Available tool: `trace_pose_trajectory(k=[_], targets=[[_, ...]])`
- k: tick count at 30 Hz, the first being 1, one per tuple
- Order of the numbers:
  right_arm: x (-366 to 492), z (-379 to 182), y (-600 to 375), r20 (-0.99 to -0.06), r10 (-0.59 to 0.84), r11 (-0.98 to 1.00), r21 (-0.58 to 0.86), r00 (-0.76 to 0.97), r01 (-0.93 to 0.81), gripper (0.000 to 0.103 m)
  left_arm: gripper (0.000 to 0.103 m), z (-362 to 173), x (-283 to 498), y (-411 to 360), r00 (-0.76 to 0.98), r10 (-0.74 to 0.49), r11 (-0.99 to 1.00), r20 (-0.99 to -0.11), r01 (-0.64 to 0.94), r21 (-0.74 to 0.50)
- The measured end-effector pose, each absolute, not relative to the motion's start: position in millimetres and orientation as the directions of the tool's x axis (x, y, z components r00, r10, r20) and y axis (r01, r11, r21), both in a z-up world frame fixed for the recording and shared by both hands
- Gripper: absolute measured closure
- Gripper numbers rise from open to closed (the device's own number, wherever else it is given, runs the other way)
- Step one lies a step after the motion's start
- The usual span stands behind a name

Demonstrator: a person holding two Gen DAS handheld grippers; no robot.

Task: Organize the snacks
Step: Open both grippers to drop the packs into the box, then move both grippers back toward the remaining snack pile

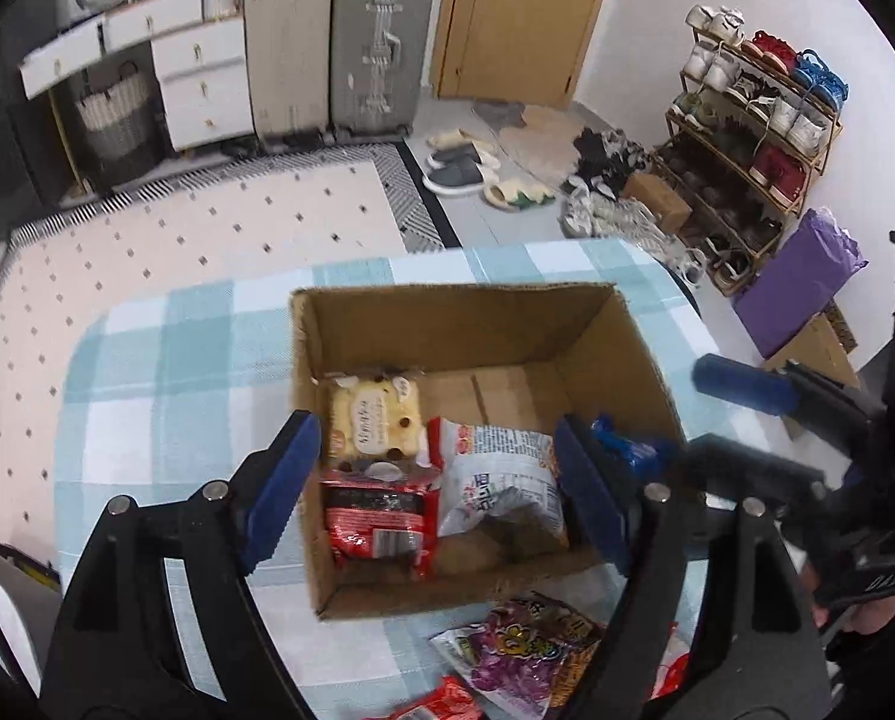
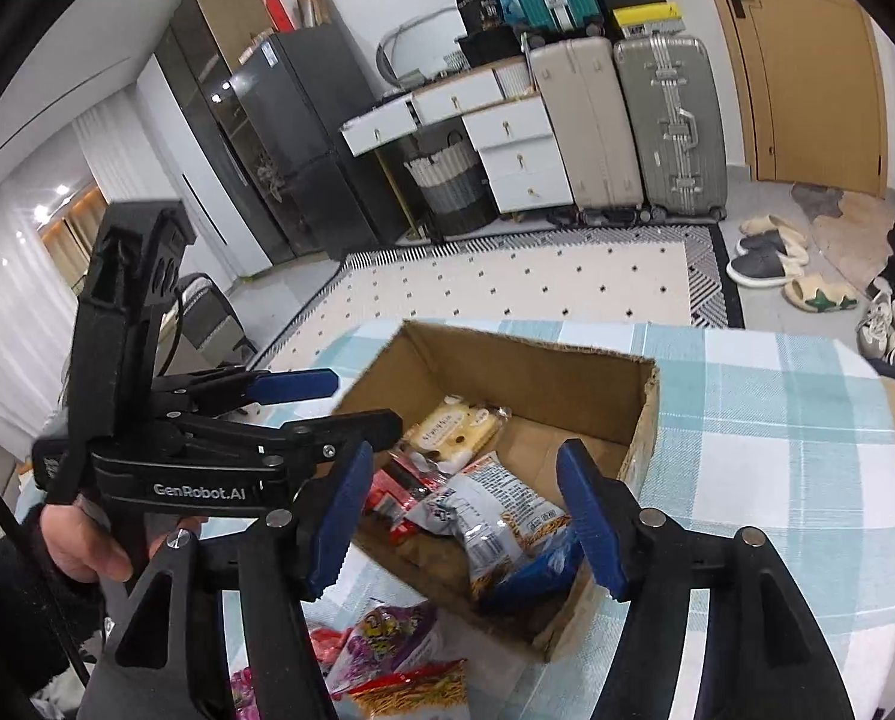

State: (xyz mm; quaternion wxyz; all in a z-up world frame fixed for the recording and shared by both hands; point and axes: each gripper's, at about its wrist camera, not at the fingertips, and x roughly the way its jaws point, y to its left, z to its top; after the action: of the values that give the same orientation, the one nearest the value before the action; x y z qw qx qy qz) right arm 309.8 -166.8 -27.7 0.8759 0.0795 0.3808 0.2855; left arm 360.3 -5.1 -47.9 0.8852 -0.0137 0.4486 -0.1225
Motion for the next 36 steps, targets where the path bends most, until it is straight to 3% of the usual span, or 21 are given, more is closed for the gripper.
trace_pose_trajectory(k=[12,15,19,28,36], targets=[[212.5,24.0,-180.1,-0.483,0.564,0.825,0.294,0.670,-0.483,0.026,0.017,25.0,239.6,10.6,0.765,-0.144,0.985,-0.628,0.169,-0.020],[185.2,31.6,-182.0,-0.432,0.576,0.817,0.299,0.694,-0.493,0.022,0.013,34.0,214.6,13.9,0.800,-0.117,0.989,-0.588,0.149,0.007],[142.1,36.7,-181.0,-0.381,0.580,0.815,0.259,0.721,-0.518,0.016,0.000,40.4,181.0,18.4,0.818,-0.126,0.989,-0.561,0.145,-0.010],[61.0,35.3,-177.5,-0.278,0.573,0.820,0.215,0.771,-0.531,0.007,0.000,42.8,93.1,25.2,0.869,-0.074,0.996,-0.489,0.093,0.015],[4.3,21.5,-179.1,-0.248,0.543,0.840,0.162,0.803,-0.518,0.003,0.000,32.6,15.2,28.0,0.888,-0.002,0.999,-0.459,0.018,0.030]])
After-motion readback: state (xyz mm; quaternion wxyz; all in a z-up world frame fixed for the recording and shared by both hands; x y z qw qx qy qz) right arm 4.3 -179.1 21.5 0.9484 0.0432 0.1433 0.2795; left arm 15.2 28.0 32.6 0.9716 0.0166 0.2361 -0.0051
